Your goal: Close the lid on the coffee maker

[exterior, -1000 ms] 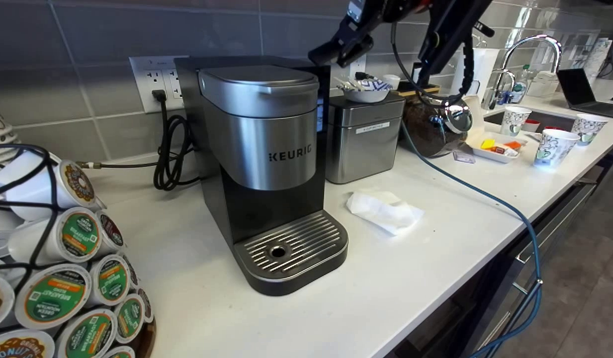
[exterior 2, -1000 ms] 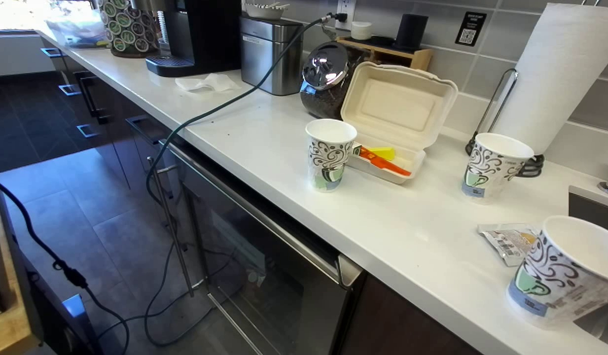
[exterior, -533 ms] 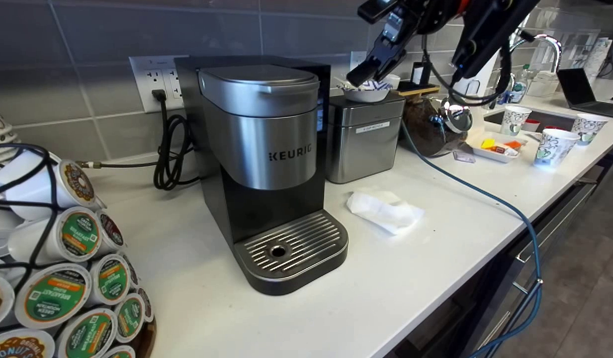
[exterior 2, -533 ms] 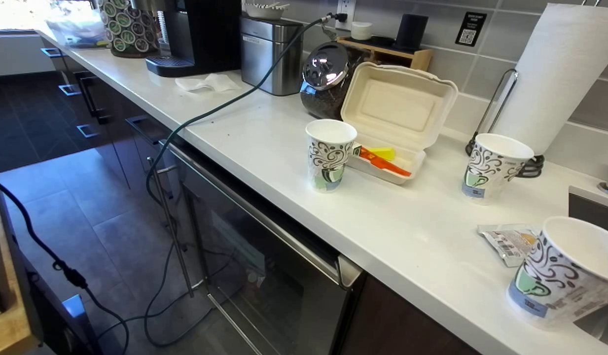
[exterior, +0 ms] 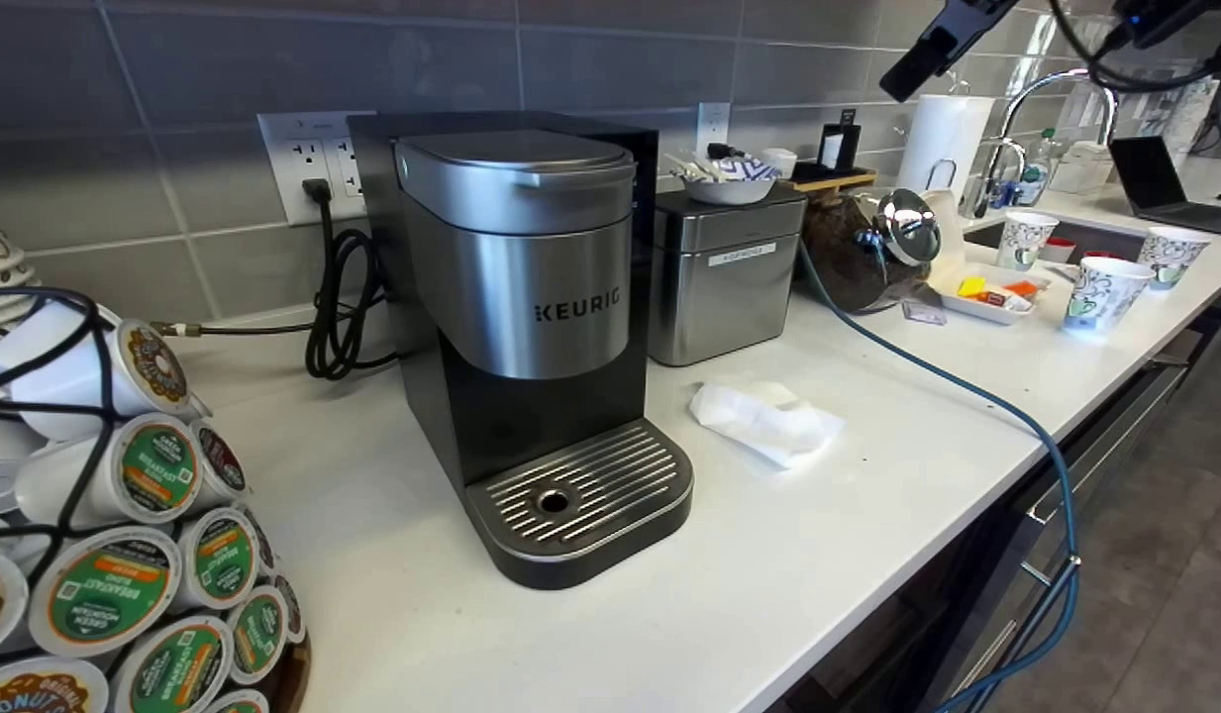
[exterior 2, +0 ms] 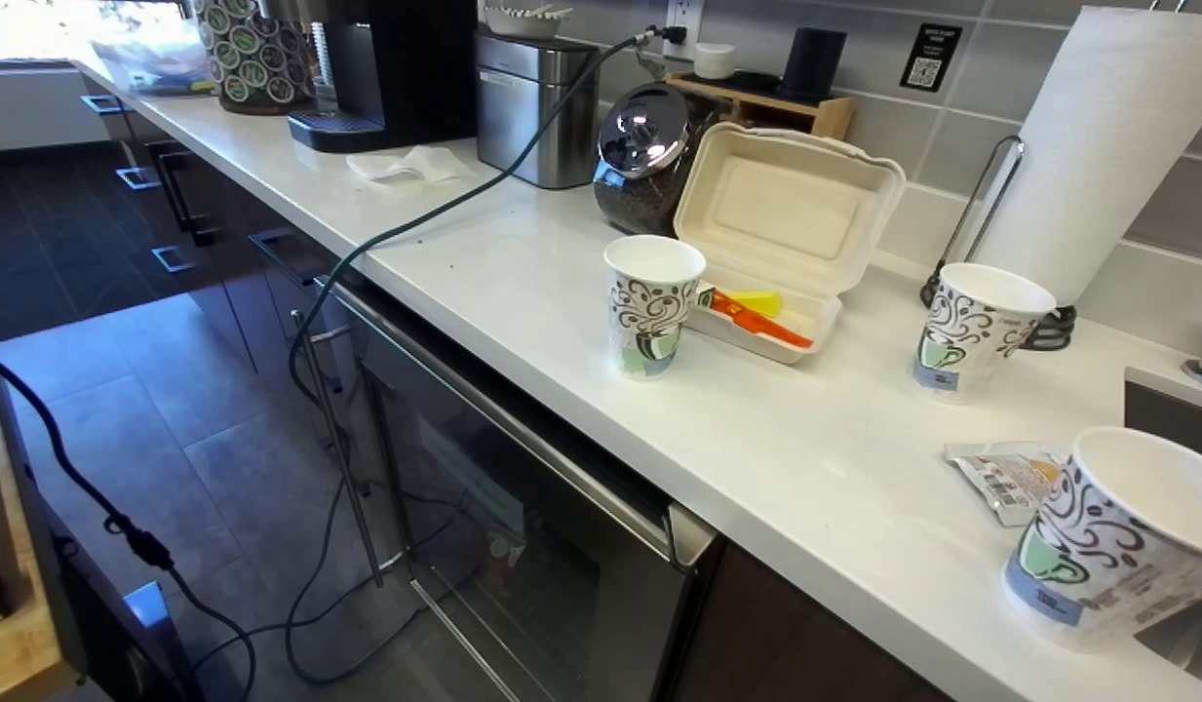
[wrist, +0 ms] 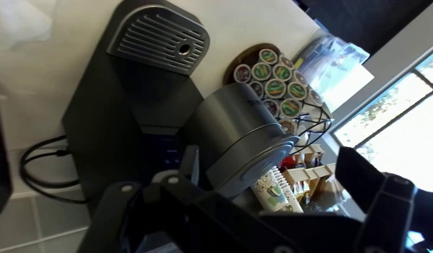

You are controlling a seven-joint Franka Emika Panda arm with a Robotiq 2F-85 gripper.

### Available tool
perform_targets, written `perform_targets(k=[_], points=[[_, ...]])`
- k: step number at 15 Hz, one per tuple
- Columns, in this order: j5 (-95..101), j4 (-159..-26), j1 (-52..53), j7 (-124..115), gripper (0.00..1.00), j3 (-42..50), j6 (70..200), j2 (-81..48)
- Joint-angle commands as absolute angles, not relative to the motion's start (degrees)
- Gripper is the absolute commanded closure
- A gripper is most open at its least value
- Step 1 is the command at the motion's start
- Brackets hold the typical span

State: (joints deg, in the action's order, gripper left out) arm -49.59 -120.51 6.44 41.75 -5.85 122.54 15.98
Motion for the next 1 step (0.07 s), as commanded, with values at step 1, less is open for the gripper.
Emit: perform_targets(k=[1], points=[[-48.4, -123.4, 7.5, 40.7, 0.0, -4.7, 125.1, 19.0]])
